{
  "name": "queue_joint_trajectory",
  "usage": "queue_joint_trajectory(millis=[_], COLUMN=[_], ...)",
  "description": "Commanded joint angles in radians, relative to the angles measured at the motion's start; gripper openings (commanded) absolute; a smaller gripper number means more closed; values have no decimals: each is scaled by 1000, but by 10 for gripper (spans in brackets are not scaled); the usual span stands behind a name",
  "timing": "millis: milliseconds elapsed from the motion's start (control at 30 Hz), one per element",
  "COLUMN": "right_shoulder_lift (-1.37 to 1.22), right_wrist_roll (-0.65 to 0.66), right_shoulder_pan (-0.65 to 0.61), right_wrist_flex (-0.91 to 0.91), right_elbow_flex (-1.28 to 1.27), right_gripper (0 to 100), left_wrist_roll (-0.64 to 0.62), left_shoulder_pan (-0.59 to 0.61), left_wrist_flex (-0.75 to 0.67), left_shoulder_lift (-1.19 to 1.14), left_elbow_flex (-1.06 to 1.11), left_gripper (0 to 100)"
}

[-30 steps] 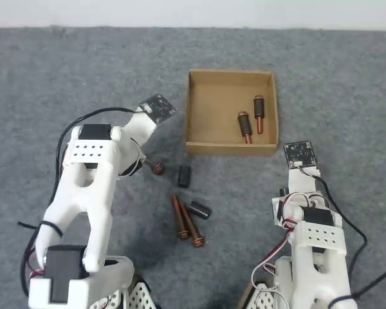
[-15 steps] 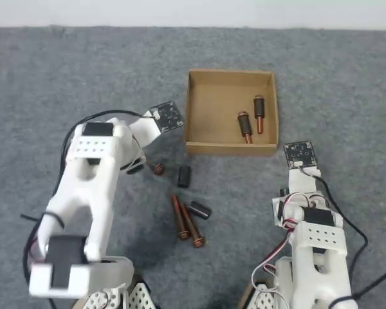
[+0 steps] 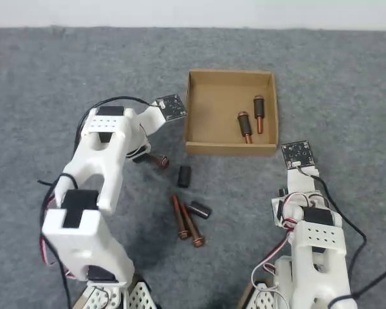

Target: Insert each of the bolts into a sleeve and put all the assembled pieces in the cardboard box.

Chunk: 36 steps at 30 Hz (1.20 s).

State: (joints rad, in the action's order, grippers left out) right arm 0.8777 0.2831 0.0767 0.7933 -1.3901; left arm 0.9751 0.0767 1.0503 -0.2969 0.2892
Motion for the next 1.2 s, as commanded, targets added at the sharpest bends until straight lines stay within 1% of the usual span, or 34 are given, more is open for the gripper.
queue_joint_trajectory(millis=[0,133,267,367,467,567,733,833,900,1067,1100,1167], right_shoulder_lift=[35,35,35,35,35,35,35,35,35,35,35,35], right_wrist_roll=[21,21,21,21,21,21,21,21,21,21,21,21], right_shoulder_pan=[2,2,2,2,2,2,1,1,1,1,1,1], right_wrist_flex=[-18,-18,-18,-18,-19,-19,-19,-19,-19,-19,-19,-19], right_elbow_flex=[5,5,5,5,5,5,5,5,5,5,5,5], right_gripper=[6,6,6,6,6,6,6,6,6,6,6,6], left_wrist_roll=[8,5,-57,-66,-66,-98,-278,-413,-522,-842,-865,-867], left_shoulder_pan=[3,0,5,-2,-3,-2,-2,-3,-3,2,-3,-18], left_wrist_flex=[-21,-17,-15,-9,58,121,173,186,186,201,209,213], left_shoulder_lift=[-17,-71,-83,-81,-81,-81,-89,-89,-87,-81,-80,-64], left_elbow_flex=[-77,-119,-134,-133,-134,-133,-133,-133,-133,-131,-133,-131], left_gripper=[145,145,139,83,20,12,13,13,14,16,16,16])
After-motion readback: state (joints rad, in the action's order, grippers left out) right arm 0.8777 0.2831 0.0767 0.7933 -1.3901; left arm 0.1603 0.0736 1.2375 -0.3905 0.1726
